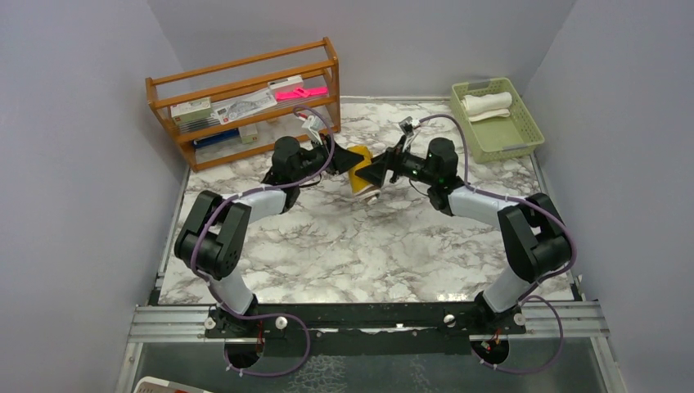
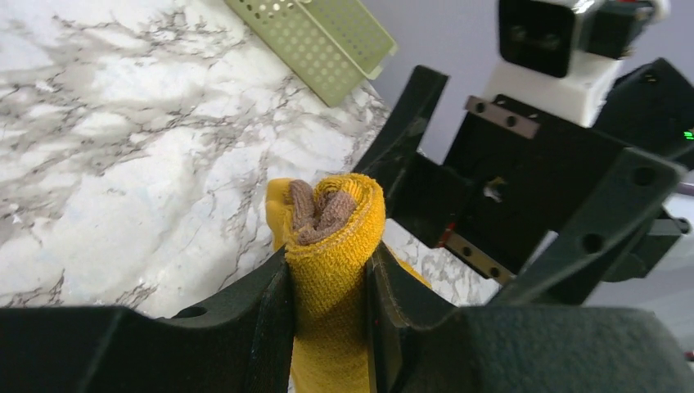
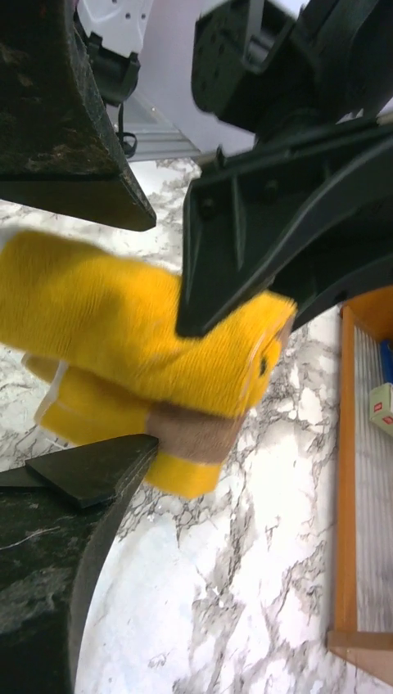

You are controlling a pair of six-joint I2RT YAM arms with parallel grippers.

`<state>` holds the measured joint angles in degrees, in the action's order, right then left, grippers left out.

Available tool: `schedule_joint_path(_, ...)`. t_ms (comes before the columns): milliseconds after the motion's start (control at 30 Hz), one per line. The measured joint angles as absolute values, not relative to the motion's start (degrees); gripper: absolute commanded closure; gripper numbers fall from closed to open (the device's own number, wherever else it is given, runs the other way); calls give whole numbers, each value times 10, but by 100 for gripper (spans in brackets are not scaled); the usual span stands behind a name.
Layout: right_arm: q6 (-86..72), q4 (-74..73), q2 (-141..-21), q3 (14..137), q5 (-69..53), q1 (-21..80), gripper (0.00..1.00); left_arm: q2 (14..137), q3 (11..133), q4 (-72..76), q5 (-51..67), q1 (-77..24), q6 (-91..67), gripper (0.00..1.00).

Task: Roll the towels
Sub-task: Pick up the towel at the center of the board.

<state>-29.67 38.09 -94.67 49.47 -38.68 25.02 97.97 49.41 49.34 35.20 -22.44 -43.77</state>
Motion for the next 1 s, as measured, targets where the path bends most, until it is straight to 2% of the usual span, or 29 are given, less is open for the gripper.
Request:
schedule_joint_path(433, -304, 490, -941, 447, -396, 209, 0, 914, 526, 417, 398, -223, -372, 100)
schedule_joint_path(600, -339, 571, -952, 439, -453, 203, 0, 906, 539, 403, 418, -222, -364, 100)
schedule_joint_path(867, -522, 798, -1097, 499, -595, 202, 0, 889, 550, 397, 453, -222, -363, 100)
schedule_joint_path(1000, -603, 821, -1133, 506, -624, 202, 0, 881, 552, 388, 468, -222, -363, 100)
